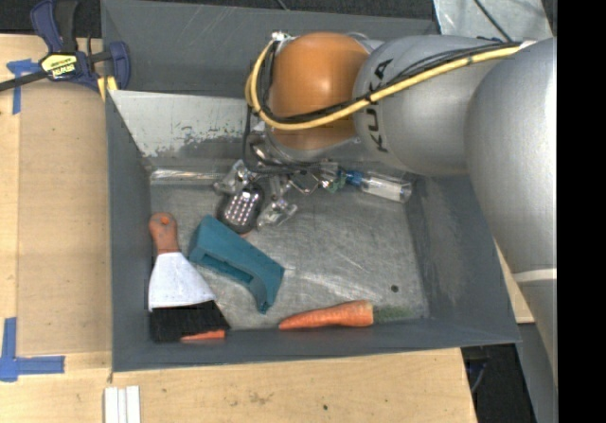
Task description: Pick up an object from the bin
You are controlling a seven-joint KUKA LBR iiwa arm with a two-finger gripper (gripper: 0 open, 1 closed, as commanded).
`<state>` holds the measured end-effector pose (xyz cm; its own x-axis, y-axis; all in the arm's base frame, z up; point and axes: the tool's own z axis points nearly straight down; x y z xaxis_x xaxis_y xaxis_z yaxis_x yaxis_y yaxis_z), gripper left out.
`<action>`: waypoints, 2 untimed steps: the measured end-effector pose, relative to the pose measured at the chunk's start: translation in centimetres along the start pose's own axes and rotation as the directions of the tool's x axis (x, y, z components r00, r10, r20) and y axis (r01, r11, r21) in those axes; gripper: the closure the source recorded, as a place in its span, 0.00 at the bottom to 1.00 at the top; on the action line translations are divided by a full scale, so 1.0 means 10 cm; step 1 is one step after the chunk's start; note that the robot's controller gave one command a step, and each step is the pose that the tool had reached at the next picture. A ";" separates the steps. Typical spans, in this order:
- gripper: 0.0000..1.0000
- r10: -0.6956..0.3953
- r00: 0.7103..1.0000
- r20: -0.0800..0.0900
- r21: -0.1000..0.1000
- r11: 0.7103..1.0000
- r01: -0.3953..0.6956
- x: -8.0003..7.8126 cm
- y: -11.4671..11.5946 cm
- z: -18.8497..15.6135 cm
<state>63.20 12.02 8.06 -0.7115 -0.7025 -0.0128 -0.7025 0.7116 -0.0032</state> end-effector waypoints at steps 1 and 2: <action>1.00 0.000 1.000 0.000 0.000 1.000 0.000 0.00 0.00 0.00; 1.00 0.003 1.000 -0.007 0.000 1.000 -0.003 0.12 -0.02 -1.53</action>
Offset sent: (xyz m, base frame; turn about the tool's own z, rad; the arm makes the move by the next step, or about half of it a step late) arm -0.0106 -0.0108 0.1509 -0.0016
